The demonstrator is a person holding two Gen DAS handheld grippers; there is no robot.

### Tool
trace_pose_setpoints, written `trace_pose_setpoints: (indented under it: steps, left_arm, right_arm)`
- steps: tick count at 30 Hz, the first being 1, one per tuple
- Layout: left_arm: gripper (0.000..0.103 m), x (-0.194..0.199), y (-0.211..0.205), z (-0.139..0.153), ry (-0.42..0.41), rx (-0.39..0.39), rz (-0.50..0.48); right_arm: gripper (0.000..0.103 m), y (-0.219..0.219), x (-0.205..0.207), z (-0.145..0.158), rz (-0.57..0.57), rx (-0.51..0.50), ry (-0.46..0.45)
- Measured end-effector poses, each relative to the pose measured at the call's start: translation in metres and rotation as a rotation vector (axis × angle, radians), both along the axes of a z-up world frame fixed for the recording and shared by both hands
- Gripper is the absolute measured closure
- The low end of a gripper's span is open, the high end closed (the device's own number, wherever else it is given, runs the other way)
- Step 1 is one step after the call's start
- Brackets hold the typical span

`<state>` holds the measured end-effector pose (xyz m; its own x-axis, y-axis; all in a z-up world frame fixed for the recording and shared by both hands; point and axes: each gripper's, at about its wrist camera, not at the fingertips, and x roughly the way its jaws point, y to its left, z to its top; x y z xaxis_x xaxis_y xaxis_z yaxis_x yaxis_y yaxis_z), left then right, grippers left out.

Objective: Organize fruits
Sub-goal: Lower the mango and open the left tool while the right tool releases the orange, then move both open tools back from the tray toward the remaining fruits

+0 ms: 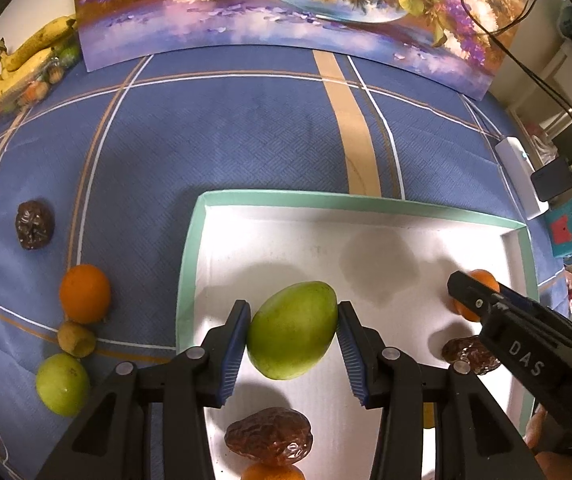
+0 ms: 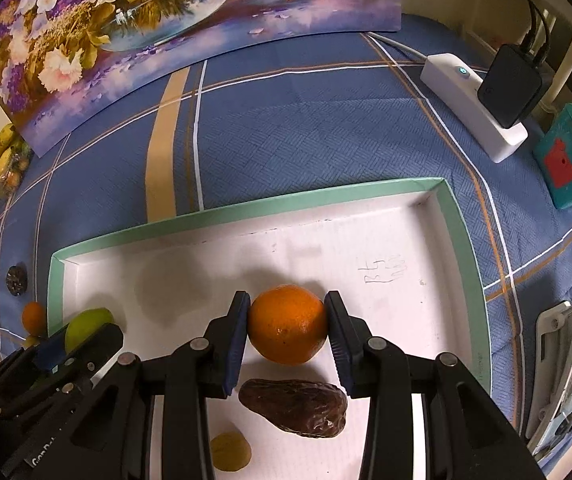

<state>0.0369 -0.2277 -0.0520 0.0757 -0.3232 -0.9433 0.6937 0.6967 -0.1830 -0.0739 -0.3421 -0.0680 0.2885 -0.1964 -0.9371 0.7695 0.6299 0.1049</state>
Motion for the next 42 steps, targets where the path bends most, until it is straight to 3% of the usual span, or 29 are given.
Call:
trace_pose_setpoints:
  steps: [9, 18, 26, 28, 30, 31, 33, 36, 38, 40, 42]
  left_arm:
    - [0.055, 0.004, 0.005, 0.026, -0.031, -0.049, -0.012]
    - [0.055, 0.012, 0.021, 0.068, -0.097, -0.118, 0.011]
    - [0.055, 0.027, 0.034, 0.081, -0.123, -0.129, 0.057]
    - [0.05, 0.03, 0.036, 0.081, -0.129, -0.121, 0.065]
    - [0.033, 0.032, 0.038, 0.082, -0.139, -0.116, 0.075]
    - [0.031, 0.032, 0.039, 0.083, -0.142, -0.114, 0.08]
    - [0.022, 0.033, 0.039, 0.083, -0.147, -0.104, 0.083]
    - [0.005, 0.034, 0.039, 0.081, -0.161, -0.075, 0.09]
    - [0.001, 0.035, 0.04, 0.081, -0.178, -0.064, 0.096]
    - [0.0, 0.036, 0.041, 0.08, -0.191, -0.05, 0.104]
    - [0.0, 0.038, 0.042, 0.078, -0.202, -0.033, 0.114]
  right_arm:
    - [0.062, 0.0, 0.002, 0.009, 0.015, -0.009, 0.007]
    - [0.062, 0.007, -0.005, 0.065, 0.029, -0.108, -0.07]
    - [0.062, 0.016, -0.011, 0.094, 0.032, -0.167, -0.1]
    - [0.062, 0.017, -0.011, 0.096, 0.035, -0.17, -0.1]
    - [0.062, 0.016, -0.01, 0.095, 0.036, -0.17, -0.093]
    - [0.061, 0.016, -0.01, 0.094, 0.036, -0.169, -0.086]
    - [0.046, 0.016, -0.009, 0.093, 0.037, -0.17, -0.081]
    - [0.045, 0.015, -0.009, 0.094, 0.035, -0.171, -0.084]
    - [0.04, 0.015, -0.009, 0.094, 0.031, -0.174, -0.081]
    - [0.029, 0.014, -0.009, 0.093, 0.027, -0.173, -0.081]
    - [0.026, 0.013, -0.009, 0.092, 0.024, -0.165, -0.086]
